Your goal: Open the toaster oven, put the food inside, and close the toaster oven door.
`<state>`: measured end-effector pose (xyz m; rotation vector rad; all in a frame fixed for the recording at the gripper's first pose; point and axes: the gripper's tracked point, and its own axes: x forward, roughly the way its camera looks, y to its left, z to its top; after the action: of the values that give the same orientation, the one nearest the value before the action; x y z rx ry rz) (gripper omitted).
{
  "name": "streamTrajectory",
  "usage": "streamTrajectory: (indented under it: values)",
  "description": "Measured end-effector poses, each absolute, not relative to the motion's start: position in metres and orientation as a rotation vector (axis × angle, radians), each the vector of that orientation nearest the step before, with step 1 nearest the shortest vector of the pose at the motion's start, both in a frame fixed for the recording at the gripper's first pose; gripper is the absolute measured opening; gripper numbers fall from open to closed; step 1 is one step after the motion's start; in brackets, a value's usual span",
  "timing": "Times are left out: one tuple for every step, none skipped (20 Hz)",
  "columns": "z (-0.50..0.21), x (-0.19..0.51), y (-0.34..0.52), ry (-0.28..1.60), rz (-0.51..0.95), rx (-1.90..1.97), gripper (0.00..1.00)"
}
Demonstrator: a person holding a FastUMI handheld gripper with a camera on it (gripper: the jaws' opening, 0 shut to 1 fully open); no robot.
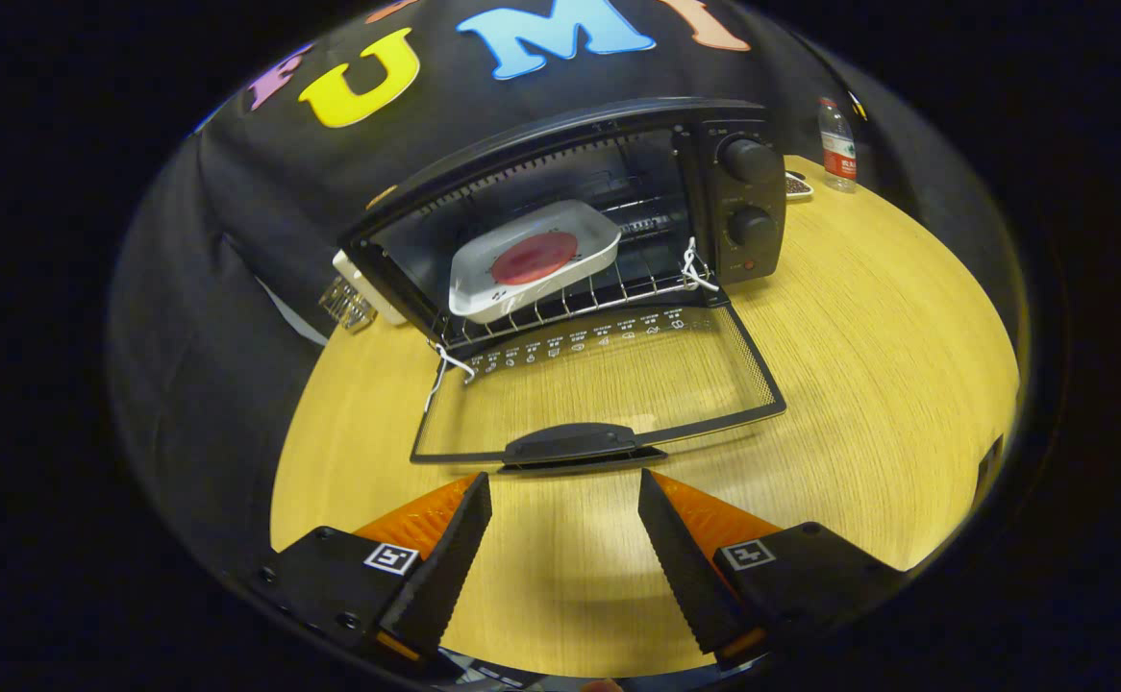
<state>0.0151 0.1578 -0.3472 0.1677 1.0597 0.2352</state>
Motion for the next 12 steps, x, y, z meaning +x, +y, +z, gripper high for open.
streamTrajectory:
  values:
    - [-0.353, 0.013, 0.157, 1.072, 0.24, 0.131, 0.98]
    - [-0.358, 0.011, 0.156, 1.086, 0.24, 0.107, 0.98]
    - [-0.363, 0.01, 0.156, 1.098, 0.239, 0.093, 0.98]
    - [-0.367, 0.01, 0.157, 1.103, 0.237, 0.08, 0.98]
    - [-0.371, 0.012, 0.158, 1.104, 0.237, 0.067, 0.98]
    - [-0.373, 0.013, 0.158, 1.105, 0.235, 0.055, 0.98]
    - [-0.377, 0.014, 0.159, 1.105, 0.233, 0.048, 0.98]
    - [-0.38, 0.017, 0.158, 1.1, 0.227, 0.038, 0.98]
    - [-0.382, 0.019, 0.158, 1.093, 0.219, 0.028, 0.98]
    - [-0.383, 0.022, 0.157, 1.085, 0.21, 0.017, 0.98]
    - [-0.385, 0.024, 0.157, 1.081, 0.204, 0.006, 0.98]
    - [-0.386, 0.025, 0.157, 1.078, 0.196, -0.007, 0.97]
